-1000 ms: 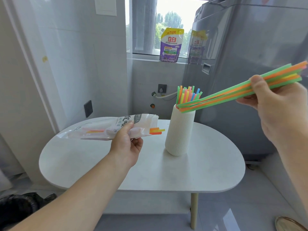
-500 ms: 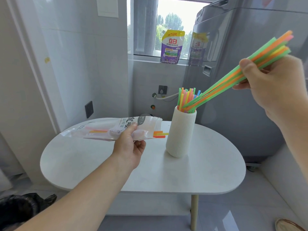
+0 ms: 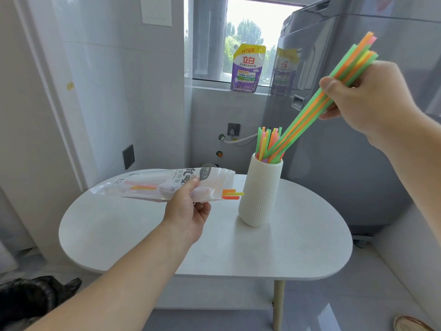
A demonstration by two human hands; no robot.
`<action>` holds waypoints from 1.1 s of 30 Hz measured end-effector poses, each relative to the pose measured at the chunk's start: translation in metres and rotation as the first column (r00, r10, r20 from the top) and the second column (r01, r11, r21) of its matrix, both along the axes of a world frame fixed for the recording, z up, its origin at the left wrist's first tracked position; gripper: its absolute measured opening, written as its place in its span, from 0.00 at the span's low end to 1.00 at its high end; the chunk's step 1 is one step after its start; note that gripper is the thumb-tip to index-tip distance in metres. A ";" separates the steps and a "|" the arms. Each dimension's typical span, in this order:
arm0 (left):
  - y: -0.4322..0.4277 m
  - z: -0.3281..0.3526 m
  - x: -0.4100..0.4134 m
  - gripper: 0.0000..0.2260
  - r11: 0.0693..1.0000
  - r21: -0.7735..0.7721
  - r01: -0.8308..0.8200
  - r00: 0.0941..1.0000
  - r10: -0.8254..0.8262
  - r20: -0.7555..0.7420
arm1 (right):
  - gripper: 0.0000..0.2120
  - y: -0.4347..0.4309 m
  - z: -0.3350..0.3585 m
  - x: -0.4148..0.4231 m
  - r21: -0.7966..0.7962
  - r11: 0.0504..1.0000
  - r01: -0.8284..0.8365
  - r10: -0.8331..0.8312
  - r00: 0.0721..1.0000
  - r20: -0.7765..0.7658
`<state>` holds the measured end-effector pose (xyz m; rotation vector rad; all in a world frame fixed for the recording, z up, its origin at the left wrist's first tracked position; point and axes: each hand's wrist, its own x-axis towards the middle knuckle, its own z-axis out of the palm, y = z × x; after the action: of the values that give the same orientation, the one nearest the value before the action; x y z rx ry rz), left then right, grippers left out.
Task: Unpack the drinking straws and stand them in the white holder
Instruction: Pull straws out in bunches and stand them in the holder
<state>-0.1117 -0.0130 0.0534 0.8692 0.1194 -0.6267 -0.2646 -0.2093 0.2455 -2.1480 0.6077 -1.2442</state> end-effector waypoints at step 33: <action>-0.001 -0.003 0.001 0.02 1.000 -0.008 0.003 1.000 -0.003 -0.020 | 0.09 -0.009 0.028 0.038 0.010 0.999 0.038 -0.036 0.984 -0.175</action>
<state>-0.1110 -0.0143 0.0508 0.8557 0.1334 -0.6382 -0.2271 -0.2182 0.2732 -2.2601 0.7299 -1.0744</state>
